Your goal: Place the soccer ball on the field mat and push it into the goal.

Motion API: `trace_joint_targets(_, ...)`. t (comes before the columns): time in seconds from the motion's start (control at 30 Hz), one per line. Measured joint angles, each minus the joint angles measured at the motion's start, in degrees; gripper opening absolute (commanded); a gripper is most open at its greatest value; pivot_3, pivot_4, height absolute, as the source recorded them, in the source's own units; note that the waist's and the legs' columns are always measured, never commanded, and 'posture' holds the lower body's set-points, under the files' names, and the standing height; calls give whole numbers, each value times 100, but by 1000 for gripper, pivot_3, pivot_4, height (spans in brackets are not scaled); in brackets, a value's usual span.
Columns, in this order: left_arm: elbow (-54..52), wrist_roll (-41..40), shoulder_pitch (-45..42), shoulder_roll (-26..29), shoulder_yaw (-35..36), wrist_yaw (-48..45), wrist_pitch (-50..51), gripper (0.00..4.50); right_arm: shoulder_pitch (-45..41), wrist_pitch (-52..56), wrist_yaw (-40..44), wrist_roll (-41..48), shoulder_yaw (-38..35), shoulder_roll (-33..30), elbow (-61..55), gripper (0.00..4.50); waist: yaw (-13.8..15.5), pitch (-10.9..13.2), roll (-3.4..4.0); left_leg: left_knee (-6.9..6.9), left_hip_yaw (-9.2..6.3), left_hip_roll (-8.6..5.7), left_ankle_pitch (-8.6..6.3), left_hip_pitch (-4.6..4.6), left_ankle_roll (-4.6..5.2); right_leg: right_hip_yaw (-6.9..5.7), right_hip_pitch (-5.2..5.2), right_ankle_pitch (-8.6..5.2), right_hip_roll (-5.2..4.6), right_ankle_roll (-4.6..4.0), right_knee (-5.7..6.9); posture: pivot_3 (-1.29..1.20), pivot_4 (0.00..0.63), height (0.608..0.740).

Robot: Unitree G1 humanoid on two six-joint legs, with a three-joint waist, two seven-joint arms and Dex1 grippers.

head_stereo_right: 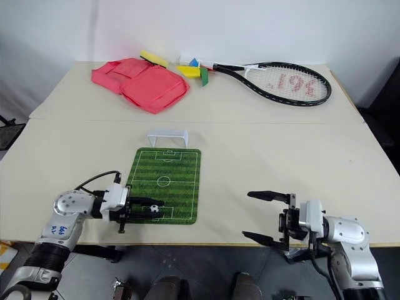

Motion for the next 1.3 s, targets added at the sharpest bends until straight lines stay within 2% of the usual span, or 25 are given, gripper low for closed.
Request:
trace_joint_targets(0.27,73,9,-2,0,-15,-37,-122,862,-154,480,-424,-132,130,-16,-415,4500,-1,0,0,0,0,0,-1,0,1,0,0,0,0,0,0,0,150,740)
trace_joint_targets(0.33,83,9,-4,0,-15,-40,-125,1582,-161,542,-507,-142,211,-14,-476,4500,-1,0,0,0,0,0,-1,0,1,0,0,0,0,0,1,0,150,740)
trace_joint_targets(0.57,136,8,-36,-16,-15,-31,-196,3695,-226,756,-742,-148,236,-8,-670,4500,-1,0,0,0,0,0,-1,0,1,0,0,0,0,0,0,0,150,740)
trace_joint_targets(0.9,81,-40,-34,-16,-12,-51,-199,3695,-418,892,-837,-148,438,53,-730,4500,-3,0,0,0,0,0,-1,-1,2,0,-1,0,0,0,0,0,150,740)
trace_joint_targets(1.03,-470,-379,105,39,171,6,161,3695,-465,905,-842,-148,448,73,-712,4500,-3,0,0,0,-1,0,-1,-4,2,0,-2,0,0,0,0,0,150,740)
trace_joint_targets(1.17,-1672,-1037,691,559,721,133,952,3695,-411,992,-778,-121,436,49,-695,4500,-41,2,1,-4,-2,11,-5,-5,-1,0,-4,0,9,-1,-9,0,150,740)
trace_joint_targets(1.3,-2660,-1729,1661,983,1862,586,1758,3695,-452,987,-684,-79,401,25,-630,4500,-108,7,8,-3,-1,33,-12,-4,-9,1,-3,3,30,-9,-17,0,150,740)
